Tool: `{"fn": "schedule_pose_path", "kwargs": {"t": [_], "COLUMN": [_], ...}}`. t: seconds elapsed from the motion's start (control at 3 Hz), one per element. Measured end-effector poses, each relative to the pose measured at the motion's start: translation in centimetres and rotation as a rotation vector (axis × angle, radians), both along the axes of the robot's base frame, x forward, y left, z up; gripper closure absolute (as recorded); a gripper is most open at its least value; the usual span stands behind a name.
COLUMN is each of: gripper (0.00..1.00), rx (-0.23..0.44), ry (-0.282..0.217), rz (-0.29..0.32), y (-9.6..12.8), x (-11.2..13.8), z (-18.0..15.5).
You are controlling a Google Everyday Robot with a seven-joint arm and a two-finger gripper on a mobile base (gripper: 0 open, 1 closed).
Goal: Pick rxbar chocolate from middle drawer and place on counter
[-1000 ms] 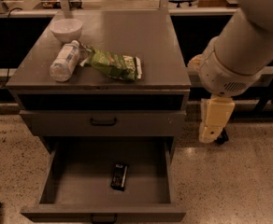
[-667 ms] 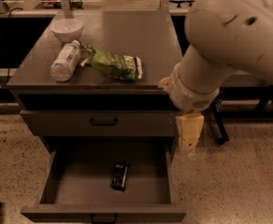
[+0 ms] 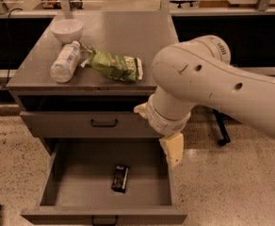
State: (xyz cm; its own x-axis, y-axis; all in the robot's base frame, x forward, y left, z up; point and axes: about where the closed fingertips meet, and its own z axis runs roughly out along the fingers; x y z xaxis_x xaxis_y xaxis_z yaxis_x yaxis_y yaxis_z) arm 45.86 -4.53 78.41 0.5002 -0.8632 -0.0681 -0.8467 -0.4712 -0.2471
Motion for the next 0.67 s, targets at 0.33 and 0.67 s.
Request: {"fn": "schedule_pose_path", "kwargs": {"t": [0.33,0.67], "gripper": [0.00,0.00], "rx": [-0.042,-0.175], "ry": [0.027,0.089], "rz": [0.029,0.174], "y": [-0.1,-0.3], "x": [0.2,2.3], "z": [-1.0,-5.3]}}
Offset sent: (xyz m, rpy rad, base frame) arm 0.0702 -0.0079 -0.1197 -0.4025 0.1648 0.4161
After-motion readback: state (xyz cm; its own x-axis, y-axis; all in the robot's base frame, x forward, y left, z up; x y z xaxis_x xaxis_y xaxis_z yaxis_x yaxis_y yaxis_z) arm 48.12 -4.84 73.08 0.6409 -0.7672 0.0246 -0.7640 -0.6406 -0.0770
